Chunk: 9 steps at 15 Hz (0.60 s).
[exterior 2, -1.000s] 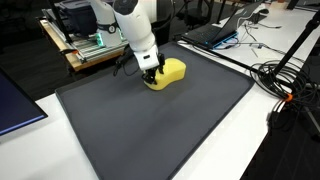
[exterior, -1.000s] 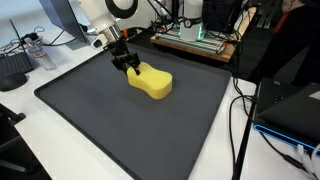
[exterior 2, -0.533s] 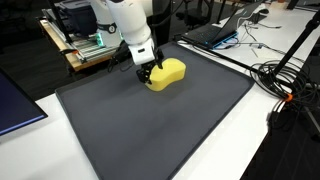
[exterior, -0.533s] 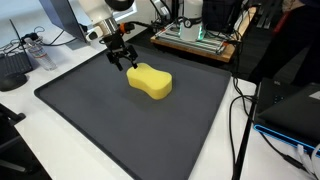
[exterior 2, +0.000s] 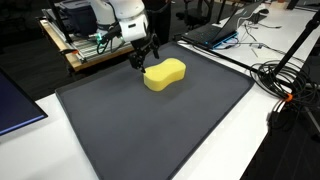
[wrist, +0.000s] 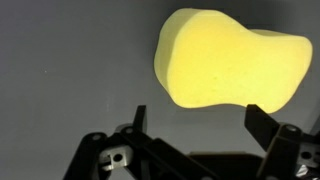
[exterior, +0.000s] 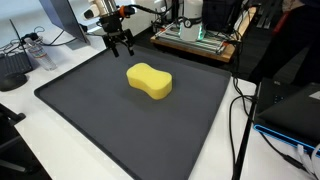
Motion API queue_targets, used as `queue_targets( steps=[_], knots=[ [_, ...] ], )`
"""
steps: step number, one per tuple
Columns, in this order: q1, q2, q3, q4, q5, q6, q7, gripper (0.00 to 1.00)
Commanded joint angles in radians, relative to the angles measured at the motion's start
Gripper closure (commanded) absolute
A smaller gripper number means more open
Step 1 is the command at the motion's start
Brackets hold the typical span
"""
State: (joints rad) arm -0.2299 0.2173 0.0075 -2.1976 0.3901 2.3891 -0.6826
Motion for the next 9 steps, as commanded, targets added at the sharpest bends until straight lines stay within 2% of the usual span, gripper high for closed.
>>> queue_targets(
  steps=[1, 6, 9],
  knots=[
    [0.053, -0.134, -0.021, -0.087, -0.071, 0.010, 0.129, 0.00],
    [0.123, -0.184, -0.023, -0.073, -0.220, -0.005, 0.405, 0.00],
    [0.157, -0.187, -0.020, -0.044, -0.332, -0.054, 0.572, 0.00]
  ],
)
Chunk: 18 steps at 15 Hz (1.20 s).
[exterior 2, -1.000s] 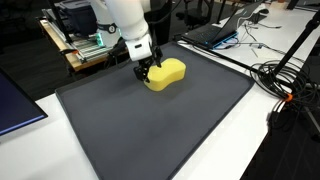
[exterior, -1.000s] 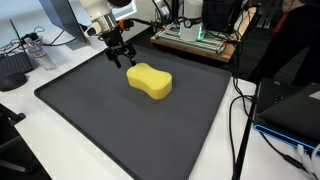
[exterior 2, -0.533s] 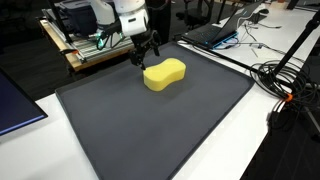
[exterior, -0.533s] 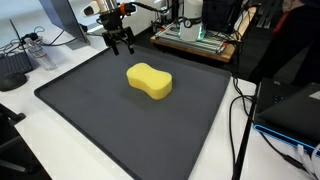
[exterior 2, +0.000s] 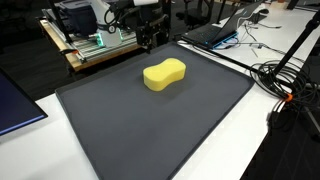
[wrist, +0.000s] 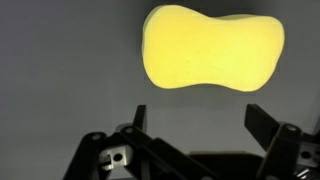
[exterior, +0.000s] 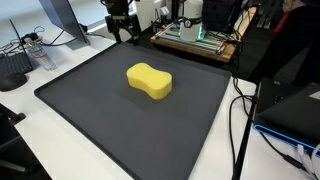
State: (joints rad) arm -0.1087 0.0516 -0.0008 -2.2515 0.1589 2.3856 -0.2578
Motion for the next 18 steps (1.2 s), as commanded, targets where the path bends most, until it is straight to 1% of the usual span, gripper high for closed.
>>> queue_targets(
  steps=[1, 3, 5, 6, 7, 9, 14, 15, 16, 18],
  knots=[
    [0.047, -0.020, -0.009, 0.026, -0.132, -0.080, 0.196, 0.00],
    [0.066, -0.017, -0.002, 0.066, -0.149, -0.161, 0.261, 0.00],
    [0.079, -0.007, 0.002, 0.115, -0.126, -0.244, 0.285, 0.00],
    [0.084, -0.006, 0.006, 0.130, -0.091, -0.240, 0.243, 0.00],
    [0.081, -0.006, -0.002, 0.090, -0.111, -0.194, 0.244, 0.00],
    [0.088, -0.006, 0.002, 0.115, -0.109, -0.212, 0.244, 0.00],
    [0.088, -0.005, 0.002, 0.118, -0.109, -0.214, 0.244, 0.00],
    [0.086, 0.011, -0.001, 0.151, -0.101, -0.246, 0.265, 0.00],
    [0.089, 0.038, -0.001, 0.207, -0.131, -0.322, 0.320, 0.00],
    [0.096, 0.065, 0.002, 0.284, -0.130, -0.407, 0.389, 0.00]
  ],
)
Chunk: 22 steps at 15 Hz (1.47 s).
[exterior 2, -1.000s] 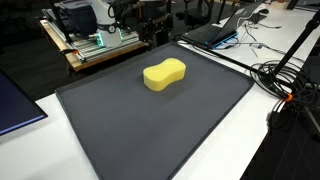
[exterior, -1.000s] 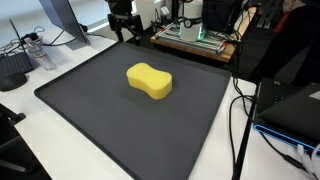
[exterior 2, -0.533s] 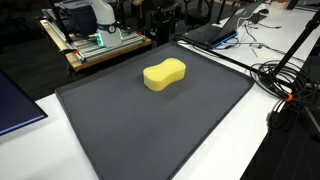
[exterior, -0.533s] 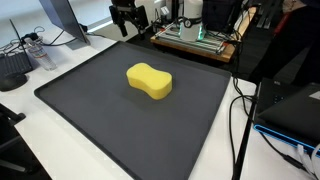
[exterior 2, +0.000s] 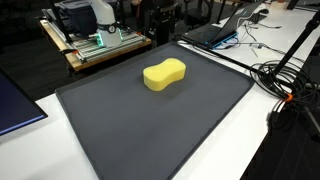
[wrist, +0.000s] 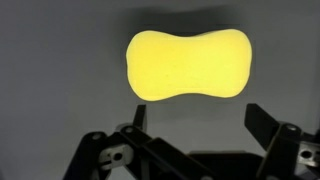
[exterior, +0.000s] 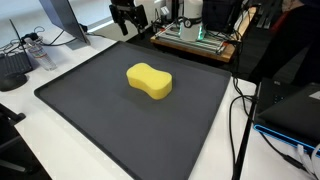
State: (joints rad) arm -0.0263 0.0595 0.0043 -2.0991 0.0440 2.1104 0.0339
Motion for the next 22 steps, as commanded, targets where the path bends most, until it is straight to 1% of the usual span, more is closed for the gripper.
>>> queue_targets(
  steps=[1, 5, 8, 13, 15, 18, 22],
  knots=[
    [0.019, 0.076, -0.004, 0.169, -0.032, -0.155, 0.158, 0.00],
    [0.049, 0.174, -0.006, 0.315, -0.074, -0.259, 0.374, 0.00],
    [0.083, 0.242, -0.012, 0.372, -0.089, -0.276, 0.518, 0.00],
    [0.131, 0.348, -0.043, 0.393, -0.125, -0.232, 0.727, 0.00],
    [0.142, 0.393, -0.059, 0.400, -0.143, -0.238, 0.808, 0.00],
    [0.150, 0.443, -0.074, 0.407, -0.148, -0.236, 0.892, 0.00],
    [0.159, 0.488, -0.084, 0.425, -0.149, -0.230, 0.963, 0.00]
  ],
)
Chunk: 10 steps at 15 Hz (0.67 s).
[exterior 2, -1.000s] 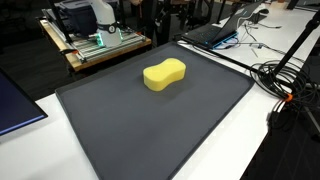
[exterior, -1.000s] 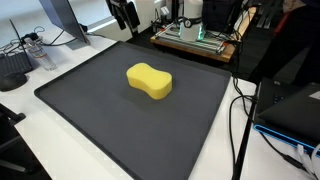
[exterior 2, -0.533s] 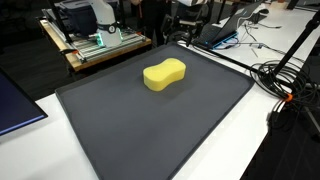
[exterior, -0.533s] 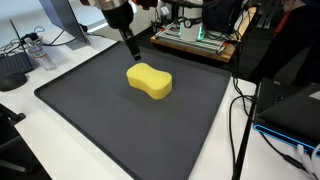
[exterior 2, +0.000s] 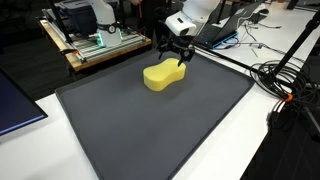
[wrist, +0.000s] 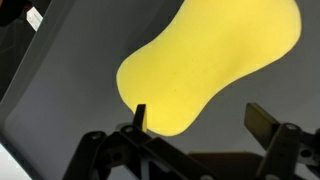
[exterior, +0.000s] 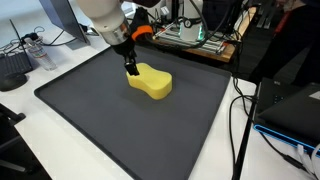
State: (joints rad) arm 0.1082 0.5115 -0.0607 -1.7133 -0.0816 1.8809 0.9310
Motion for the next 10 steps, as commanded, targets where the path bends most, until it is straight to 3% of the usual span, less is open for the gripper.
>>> queue_targets(
  steps=[1, 6, 10],
  knots=[
    [0.026, 0.039, -0.021, 0.040, -0.024, 0.006, 0.081, 0.00],
    [0.031, 0.057, -0.030, 0.055, -0.037, 0.004, 0.139, 0.00],
    [-0.010, 0.049, -0.020, 0.081, -0.022, -0.039, 0.022, 0.00]
  ],
)
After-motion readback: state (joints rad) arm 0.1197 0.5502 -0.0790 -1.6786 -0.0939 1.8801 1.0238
